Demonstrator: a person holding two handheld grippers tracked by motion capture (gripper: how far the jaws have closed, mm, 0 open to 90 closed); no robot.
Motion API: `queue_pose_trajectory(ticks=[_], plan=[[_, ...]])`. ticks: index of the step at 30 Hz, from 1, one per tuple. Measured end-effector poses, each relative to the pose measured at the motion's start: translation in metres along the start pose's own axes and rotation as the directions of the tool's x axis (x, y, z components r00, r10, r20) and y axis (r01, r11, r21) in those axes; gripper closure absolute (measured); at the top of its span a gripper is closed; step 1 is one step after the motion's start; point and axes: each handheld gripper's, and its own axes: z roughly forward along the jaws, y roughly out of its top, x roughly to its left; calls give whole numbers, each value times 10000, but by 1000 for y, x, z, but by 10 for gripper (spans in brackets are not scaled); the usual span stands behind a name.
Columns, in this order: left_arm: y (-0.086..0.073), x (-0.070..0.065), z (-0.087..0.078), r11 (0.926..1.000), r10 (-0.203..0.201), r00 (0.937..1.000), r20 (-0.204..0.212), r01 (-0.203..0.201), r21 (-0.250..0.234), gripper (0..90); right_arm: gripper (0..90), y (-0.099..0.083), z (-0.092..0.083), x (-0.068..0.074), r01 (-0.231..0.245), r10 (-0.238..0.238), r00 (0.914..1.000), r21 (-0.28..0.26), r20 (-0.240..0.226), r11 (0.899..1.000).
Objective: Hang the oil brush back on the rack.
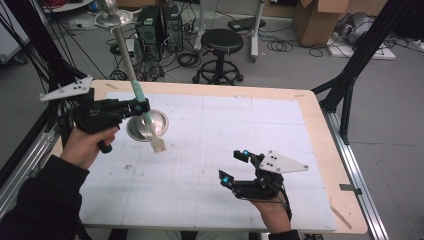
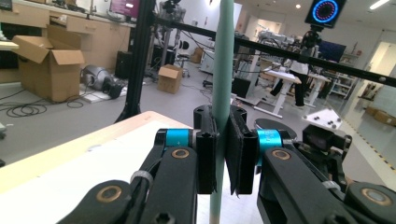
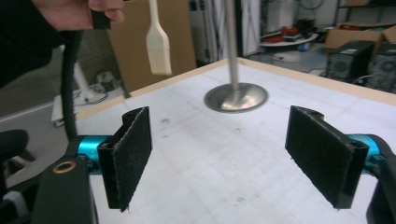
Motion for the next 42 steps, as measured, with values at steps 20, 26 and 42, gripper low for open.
queue_pose_trajectory(ticks=[20,26,42], plan=[[60,56,-21,9980,-222,9997,-136,214,-592,830,202,-13,-3,-12,-55,45,9994,281,336,9996],[60,61,-20,9983,-283,9995,-168,274,-508,830,199,-13,-5,-12,-54,46,9993,222,370,9997],[62,77,-17,9965,-692,9968,-393,672,-503,829,195,-13,-5,-12,-169,160,9991,227,385,9996]])
